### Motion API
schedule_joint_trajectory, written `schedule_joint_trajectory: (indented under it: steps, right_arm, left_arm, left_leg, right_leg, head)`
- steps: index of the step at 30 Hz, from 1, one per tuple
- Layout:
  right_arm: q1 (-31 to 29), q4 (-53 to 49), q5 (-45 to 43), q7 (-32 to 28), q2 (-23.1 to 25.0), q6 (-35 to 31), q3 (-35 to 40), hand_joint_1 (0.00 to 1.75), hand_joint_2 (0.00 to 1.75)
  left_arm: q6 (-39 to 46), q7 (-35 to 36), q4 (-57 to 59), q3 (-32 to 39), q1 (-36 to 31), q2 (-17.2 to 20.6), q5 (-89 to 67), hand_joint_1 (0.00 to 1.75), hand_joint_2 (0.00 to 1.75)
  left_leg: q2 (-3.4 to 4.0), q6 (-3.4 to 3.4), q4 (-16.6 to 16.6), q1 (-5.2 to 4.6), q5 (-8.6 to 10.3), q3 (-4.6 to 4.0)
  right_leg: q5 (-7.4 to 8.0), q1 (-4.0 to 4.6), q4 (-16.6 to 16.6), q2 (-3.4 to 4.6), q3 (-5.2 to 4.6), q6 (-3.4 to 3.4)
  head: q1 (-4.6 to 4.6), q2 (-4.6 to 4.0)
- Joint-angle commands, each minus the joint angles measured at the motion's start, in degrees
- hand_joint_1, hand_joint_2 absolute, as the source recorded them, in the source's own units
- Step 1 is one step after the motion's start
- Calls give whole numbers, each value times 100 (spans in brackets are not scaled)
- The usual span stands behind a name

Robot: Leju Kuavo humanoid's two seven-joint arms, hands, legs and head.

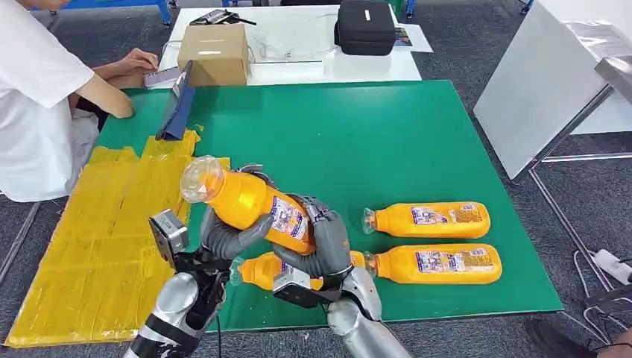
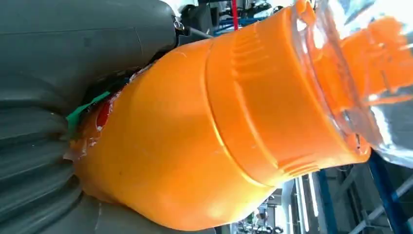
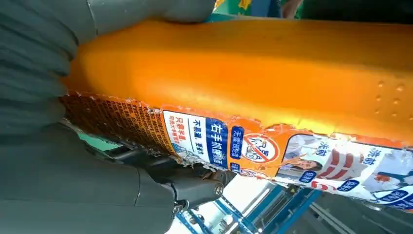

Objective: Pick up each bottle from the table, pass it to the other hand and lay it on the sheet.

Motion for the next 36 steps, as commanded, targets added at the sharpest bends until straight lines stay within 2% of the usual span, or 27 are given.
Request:
schedule_joint_trajectory:
  steps: [1, 2, 3, 4, 6, 8, 12, 17, 19, 21, 23, 27, 28, 30, 34, 36]
  right_arm:
    - [7, -263, -63, 39, -198, 78, 256, 173, 175]
    - [72, -451, -129, 4, -194, 37, 236, 138, 175]
    - [174, -764, -255, -10, -202, 38, 214, 17, 175]
    - [271, -1079, -422, -29, -221, 98, 192, 0, 175]
    - [440, -1725, -528, 58, -297, 178, 186, 0, 175]
    - [507, -1918, -501, 170, -342, 233, 199, 0, 175]
    - [522, -1898, -491, 161, -338, 214, 181, 0, 175]
    - [914, -3089, -860, 45, -457, 256, 126, 0, 175]
    - [1017, -3472, -712, 41, -555, 208, 231, 0, 175]
    - [1114, -3803, -585, 20, -656, 84, 372, 0, 175]
    - [1145, -4008, -455, 164, -722, -56, 432, 0, 175]
    - [1157, -4078, -420, 247, -765, -79, 434, 0, 175]
    - [1121, -4051, -474, 302, -798, -3, 464, 0, 175]
    - [1065, -4162, -793, 384, -857, 274, 406, 0, 175]
    - [1066, -4265, -1200, 394, -862, 599, 197, 0, 175]
    - [1081, -4260, -1198, 401, -867, 563, 99, 0, 175]
  left_arm:
    - [442, -64, 230, -131, -249, 37, -343, 175, 175]
    - [599, -85, 232, -97, -259, 42, -469, 175, 175]
    - [782, -94, 234, -58, -280, 57, -634, 175, 175]
    - [963, -95, 227, -9, -289, 66, -792, 175, 175]
    - [1365, -92, 222, 6, -336, 155, -1432, 175, 175]
    - [1371, -86, 177, 30, -324, 164, -1434, 175, 175]
    - [1418, -74, 170, 11, -314, 171, -1534, 175, 175]
    - [2294, 183, 159, 228, -399, 300, -2856, 175, 175]
    - [3670, 621, 482, 483, -616, 296, -4862, 175, 175]
    - [4022, 1201, 775, 636, -815, 340, -6183, 175, 175]
    - [3994, 2188, 1201, 799, -980, 464, -7878, 175, 175]
    - [4132, 2143, 1469, 821, -1049, 500, -7833, 175, 175]
    - [3843, 2430, 1663, 859, -1107, 504, -8113, 175, 175]
    - [3434, 2879, 2329, 917, -1336, 686, -8533, 175, 175]
    - [3848, 3265, 3622, 1158, -1603, 903, -9162, 175, 175]
    - [3850, 3186, 4240, 1323, -1730, 912, -9138, 175, 175]
  left_leg:
    - [-16, -7, 3, 9, -11, 23]
    - [-17, -8, 5, 10, -16, 32]
    - [-13, -5, 3, 7, -8, 17]
    - [-18, -7, 7, 11, -16, 28]
    - [-19, -7, 10, 9, -16, 24]
    - [-16, -3, 1, 2, -3, 5]
    - [-15, -5, 2, 8, -11, 22]
    - [-16, -6, 5, 8, -12, 17]
    - [-20, -9, 10, 10, -16, 22]
    - [-15, -5, 2, 6, -4, 7]
    - [-12, -6, 1, 7, -6, 16]
    - [-16, -8, -4, 9, -9, 34]
    - [-2, -5, -1, 7, -8, 21]
    - [-2, -6, -3, 7, -9, 27]
    - [-13, -10, -7, 10, -9, 47]
    - [6, -8, -10, 7, -8, 40]
  right_leg:
    - [-14, 7, 1, 3, 28, -14]
    - [-19, 8, 4, 7, 36, -18]
    - [-10, 5, 1, 3, 20, -11]
    - [-18, 8, 3, 5, 33, -16]
    - [-20, 7, 8, 3, 27, -16]
    - [-8, 1, 3, -4, 7, -8]
    - [-13, 6, 0, 4, 25, -13]
    - [-15, 5, 5, 3, 20, -14]
    - [-21, 7, 10, 4, 26, -19]
    - [-8, 4, 2, -1, 10, -11]
    - [-8, 5, 1, 5, 15, -13]
    - [-13, 6, -4, 7, 35, -18]
    - [-7, 5, -3, 16, 21, -13]
    - [-6, 5, -4, 18, 24, -14]
    - [-11, 6, -6, 15, 47, -22]
    - [-4, 5, -8, 28, 35, -17]
  head:
    - [0, 0]
    - [2, 0]
    - [2, 0]
    - [2, 0]
    - [0, 0]
    - [9, 0]
    - [2, 0]
    - [2, 0]
    - [2, 0]
    - [2, 0]
    - [0, 0]
    - [2, 0]
    - [2, 0]
    - [0, 0]
    - [4, 0]
    - [2, 0]
